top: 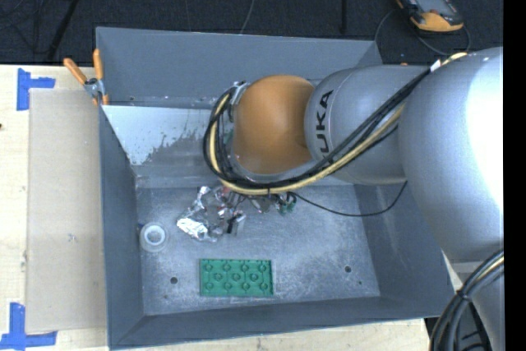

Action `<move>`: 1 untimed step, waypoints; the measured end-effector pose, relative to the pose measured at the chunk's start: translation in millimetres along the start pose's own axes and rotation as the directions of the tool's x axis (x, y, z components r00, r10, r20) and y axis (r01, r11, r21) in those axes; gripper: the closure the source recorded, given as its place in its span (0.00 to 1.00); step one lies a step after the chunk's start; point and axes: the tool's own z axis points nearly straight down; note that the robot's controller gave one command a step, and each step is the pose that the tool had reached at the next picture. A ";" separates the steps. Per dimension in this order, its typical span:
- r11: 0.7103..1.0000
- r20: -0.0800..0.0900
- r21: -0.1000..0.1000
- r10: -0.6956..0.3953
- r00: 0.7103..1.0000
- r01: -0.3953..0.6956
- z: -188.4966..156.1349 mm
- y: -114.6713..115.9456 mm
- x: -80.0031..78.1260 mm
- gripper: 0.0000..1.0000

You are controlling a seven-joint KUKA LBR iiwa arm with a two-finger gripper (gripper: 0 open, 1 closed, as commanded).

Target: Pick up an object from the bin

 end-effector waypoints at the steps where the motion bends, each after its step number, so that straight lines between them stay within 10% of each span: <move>1: 0.999 0.003 0.000 -0.032 0.999 0.032 -108.8 75.3 27.3 1.00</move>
Offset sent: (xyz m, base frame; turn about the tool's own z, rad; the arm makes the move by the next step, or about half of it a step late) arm -0.0637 0.0448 0.1043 -0.0281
